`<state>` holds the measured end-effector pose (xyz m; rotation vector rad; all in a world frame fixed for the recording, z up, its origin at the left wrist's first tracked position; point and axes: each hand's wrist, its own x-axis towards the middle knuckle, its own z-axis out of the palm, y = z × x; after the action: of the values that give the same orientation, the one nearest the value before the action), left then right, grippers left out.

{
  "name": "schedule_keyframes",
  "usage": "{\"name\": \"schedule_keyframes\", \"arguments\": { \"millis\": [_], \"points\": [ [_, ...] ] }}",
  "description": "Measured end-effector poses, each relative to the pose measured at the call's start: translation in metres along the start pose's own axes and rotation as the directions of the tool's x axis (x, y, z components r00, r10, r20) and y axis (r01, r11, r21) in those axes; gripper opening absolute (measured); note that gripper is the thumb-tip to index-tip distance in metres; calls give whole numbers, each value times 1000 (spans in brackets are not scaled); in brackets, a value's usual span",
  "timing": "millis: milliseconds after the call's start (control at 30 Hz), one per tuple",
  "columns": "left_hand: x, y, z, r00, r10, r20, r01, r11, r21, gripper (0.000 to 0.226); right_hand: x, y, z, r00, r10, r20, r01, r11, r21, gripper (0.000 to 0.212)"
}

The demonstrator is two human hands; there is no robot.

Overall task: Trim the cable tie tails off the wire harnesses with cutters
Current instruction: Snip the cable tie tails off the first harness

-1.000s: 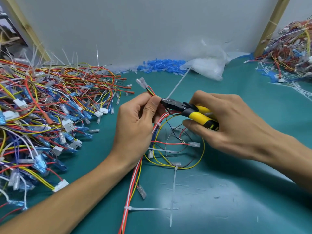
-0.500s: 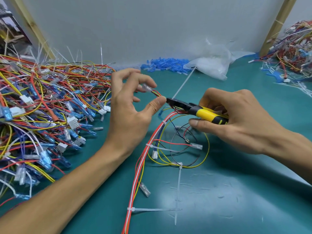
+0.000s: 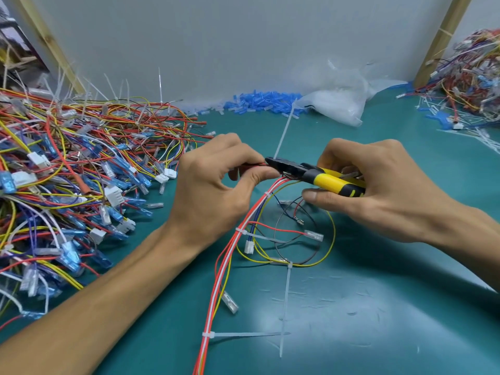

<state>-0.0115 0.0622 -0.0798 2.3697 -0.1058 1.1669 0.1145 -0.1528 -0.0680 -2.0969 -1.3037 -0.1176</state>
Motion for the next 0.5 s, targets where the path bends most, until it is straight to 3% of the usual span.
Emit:
{"name": "schedule_keyframes", "arguments": {
  "millis": [200, 500],
  "points": [
    [-5, 2, 0, 987, 116, -107, -107, 990, 88, 21, 0, 0, -4, 991, -124, 60, 125, 992, -14, 29],
    [-1, 0, -3, 975, 184, -127, -163, 973, 160, 29, 1, 4, -7, 978, -206, 40, 207, 978, -18, 35]
  ]
}}
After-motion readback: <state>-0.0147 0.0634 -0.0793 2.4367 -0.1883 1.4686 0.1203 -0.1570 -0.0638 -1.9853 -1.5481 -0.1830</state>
